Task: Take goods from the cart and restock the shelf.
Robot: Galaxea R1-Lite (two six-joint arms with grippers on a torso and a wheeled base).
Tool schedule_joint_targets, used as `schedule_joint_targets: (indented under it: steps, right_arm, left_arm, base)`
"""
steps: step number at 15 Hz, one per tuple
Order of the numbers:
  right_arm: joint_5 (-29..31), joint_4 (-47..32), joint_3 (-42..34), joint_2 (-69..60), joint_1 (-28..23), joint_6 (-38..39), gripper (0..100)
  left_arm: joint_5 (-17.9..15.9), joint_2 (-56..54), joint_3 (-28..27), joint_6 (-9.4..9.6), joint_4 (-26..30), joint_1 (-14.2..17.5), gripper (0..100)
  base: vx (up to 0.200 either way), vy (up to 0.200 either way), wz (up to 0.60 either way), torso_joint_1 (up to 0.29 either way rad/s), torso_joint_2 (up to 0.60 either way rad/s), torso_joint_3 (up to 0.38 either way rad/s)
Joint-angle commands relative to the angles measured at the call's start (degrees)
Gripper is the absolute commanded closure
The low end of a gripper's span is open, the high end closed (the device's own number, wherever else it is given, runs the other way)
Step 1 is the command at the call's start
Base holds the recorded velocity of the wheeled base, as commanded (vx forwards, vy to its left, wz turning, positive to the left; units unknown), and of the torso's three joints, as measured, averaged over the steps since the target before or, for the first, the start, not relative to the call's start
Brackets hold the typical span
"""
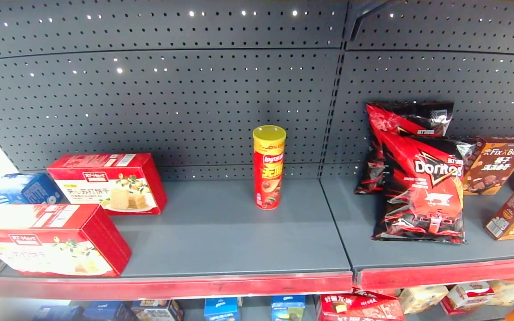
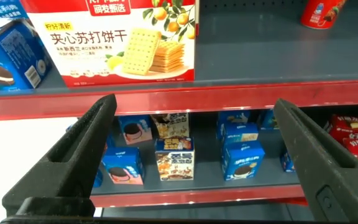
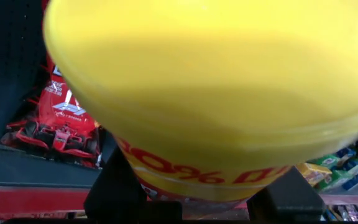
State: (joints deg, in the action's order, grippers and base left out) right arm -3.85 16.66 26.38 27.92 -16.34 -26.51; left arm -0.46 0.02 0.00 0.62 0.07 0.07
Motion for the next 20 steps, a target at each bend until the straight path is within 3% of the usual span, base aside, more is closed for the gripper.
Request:
schedule_joint_targets:
  steps: [1, 11, 14, 15, 16, 20]
  right_arm:
    - [-0.01, 0.03, 0.16, -0.32, -0.19, -0.03, 100]
    - [0.34, 0.12, -0.45, -0.41, -0.19, -0.29, 100]
    - [4.91, 0.21, 1.04, -0.76, -0.54, 2.26, 100]
    - [5.96, 0.21, 1.22, -0.93, -0.63, 2.87, 100]
    - [9.65, -0.05, 1.22, -2.43, -0.36, 4.19, 100]
    - [10.97, -7.96, 2.62, -7.35, -0.36, 8.41, 100]
  left_arm:
    - [0.11, -0.02, 0.0, -0.18, 0.01, 0.01, 0]
    - [-0.06, -0.02, 0.0, 0.35, 0.01, 0.01, 0]
    - [-0.33, -0.02, 0.0, 0.61, -0.07, -0.07, 0]
    - [-0.68, -0.02, 0.0, 1.84, -0.07, -0.07, 0]
    - [-4.37, -0.02, -0.35, 6.94, 0.72, -0.07, 0]
    - [-3.84, -0.02, -0.7, 4.21, 1.25, -0.07, 0]
  base:
    - [0.0, 0.0, 0.0, 0.0, 0.0, 0.0]
    - [0.0, 0.0, 0.0, 0.0, 0.0, 0.0]
    - [0.0, 0.0, 0.0, 0.0, 0.0, 0.0]
    - [0.0, 0.0, 0.0, 0.0, 0.0, 0.0]
    - [0.0, 0.0, 0.0, 0.0, 0.0, 0.0]
    - [0.0, 0.0, 0.0, 0.0, 0.0, 0.0]
